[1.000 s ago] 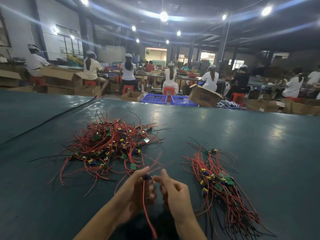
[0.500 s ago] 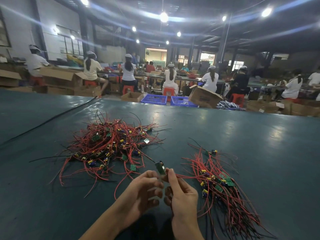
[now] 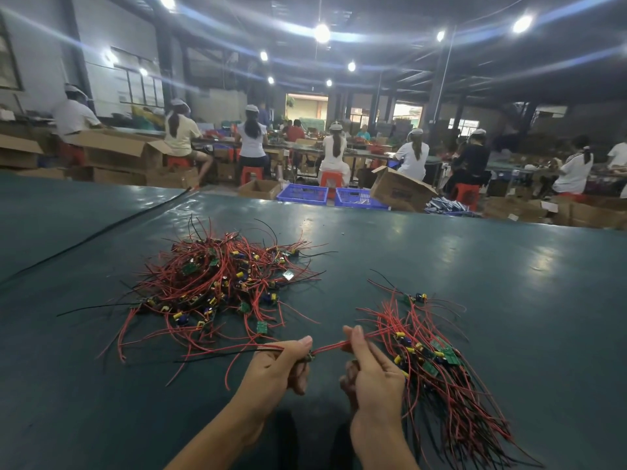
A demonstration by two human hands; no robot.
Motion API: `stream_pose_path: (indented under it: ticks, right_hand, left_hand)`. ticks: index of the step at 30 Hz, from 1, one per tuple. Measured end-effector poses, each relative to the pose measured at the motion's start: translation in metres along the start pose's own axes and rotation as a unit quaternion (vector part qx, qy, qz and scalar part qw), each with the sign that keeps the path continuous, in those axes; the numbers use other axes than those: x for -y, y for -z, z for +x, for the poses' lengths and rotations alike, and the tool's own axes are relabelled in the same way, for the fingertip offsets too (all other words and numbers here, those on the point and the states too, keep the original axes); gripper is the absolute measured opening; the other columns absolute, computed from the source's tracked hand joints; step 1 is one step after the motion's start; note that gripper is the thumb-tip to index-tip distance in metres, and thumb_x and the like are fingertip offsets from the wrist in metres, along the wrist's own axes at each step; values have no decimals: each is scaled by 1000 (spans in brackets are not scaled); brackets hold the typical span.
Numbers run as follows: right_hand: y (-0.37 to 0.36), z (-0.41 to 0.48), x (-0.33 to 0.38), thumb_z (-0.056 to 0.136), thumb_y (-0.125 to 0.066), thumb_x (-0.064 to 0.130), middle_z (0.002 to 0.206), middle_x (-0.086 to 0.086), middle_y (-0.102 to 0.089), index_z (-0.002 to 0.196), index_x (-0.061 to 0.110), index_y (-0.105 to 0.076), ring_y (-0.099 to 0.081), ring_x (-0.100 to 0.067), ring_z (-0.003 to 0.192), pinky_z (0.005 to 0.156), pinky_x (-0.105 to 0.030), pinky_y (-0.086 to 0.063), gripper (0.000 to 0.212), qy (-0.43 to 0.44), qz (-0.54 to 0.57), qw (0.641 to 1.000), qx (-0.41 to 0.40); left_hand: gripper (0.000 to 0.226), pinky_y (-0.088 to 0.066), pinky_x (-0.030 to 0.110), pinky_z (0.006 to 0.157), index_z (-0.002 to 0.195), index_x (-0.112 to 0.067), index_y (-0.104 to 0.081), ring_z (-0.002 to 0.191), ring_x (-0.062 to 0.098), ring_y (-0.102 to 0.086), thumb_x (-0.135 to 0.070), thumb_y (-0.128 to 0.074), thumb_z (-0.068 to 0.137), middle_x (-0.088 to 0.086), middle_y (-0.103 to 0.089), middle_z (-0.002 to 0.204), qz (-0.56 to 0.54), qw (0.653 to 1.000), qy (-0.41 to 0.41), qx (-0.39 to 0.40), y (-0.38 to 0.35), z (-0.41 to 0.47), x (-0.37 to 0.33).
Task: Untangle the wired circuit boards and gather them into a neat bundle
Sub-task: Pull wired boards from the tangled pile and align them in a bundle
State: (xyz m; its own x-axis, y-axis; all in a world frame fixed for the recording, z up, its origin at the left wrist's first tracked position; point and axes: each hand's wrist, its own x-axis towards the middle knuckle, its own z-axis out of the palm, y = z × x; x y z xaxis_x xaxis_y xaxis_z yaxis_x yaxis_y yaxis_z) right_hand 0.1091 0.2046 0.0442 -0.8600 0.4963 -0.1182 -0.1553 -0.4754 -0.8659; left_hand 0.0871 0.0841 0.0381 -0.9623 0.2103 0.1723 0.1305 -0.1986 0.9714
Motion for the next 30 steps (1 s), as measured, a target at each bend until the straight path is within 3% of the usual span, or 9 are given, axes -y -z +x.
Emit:
stream_pose_path:
  ticks: [3,7,12,14,16,19,22,27,30]
  right_hand:
    - [9,12,8,86,-70,22,66,2,-71,70,22,-80,-34,-3,36,33,-17,-29,19,-7,42,998,-50]
    - [12,14,12,84,-71,29,71,1,-73,73,25,-80,-34,-4,39,34,-18,-30,15,30,27,998,-55]
    - [-4,-10,-3,75,-70,46,56,7,-64,64,26,-76,-47,-3,44,47,-22,-41,24,1,-109,992,59]
    - [-13,-21,-9,77,-68,39,63,1,-71,64,23,-78,-63,-9,54,54,-24,-52,23,10,-127,984,126]
    - [-17,-24,-10,87,-65,26,66,-2,-73,66,22,-80,-69,-12,58,54,-20,-54,26,16,-125,983,134]
    - [-11,-12,-6,90,-67,19,44,10,-50,67,18,-79,-44,-2,37,42,-16,-36,26,15,-101,993,53]
    - [5,8,6,89,-68,21,43,11,-40,74,16,-79,-24,-2,35,34,-17,-24,20,14,-39,998,-41]
    - [15,15,12,89,-68,31,55,7,-53,67,26,-79,-28,-3,37,34,-17,-26,25,18,-23,997,-66]
    - [9,6,6,88,-64,44,54,10,-62,74,17,-78,-35,-4,38,35,-18,-28,33,-26,-67,997,-20]
  left_hand:
    - [49,-42,20,53,40,-20,-50,44,13,-44,-36,-64,84,5,-47,45,31,999,-20,20,3,1,0]
    - [45,-45,26,58,47,-22,-53,50,15,-50,-45,-54,86,4,-53,50,59,998,-26,30,9,2,8]
    - [40,-47,26,55,57,-25,-61,52,14,-55,-60,-60,77,3,-58,57,37,999,-1,12,10,5,14]
    - [38,-49,26,59,69,-22,-68,59,15,-60,-59,-60,75,3,-63,64,48,999,11,19,11,5,15]
    - [35,-49,27,63,73,-21,-70,63,14,-62,-54,-60,79,2,-65,67,63,997,17,31,11,4,16]
    - [44,-44,23,57,56,-20,-61,52,13,-54,-52,-62,86,2,-56,54,75,996,-13,41,9,4,12]
    - [48,-45,25,62,48,-20,-54,52,16,-52,-58,-59,77,5,-55,50,102,994,-29,34,12,6,7]
    - [44,-46,25,56,59,-21,-58,51,15,-53,-56,-60,86,4,-59,54,79,996,-39,17,11,3,7]
    - [48,-46,22,52,70,-9,-55,50,13,-54,-55,-55,78,3,-59,55,86,995,-46,-30,9,2,5]
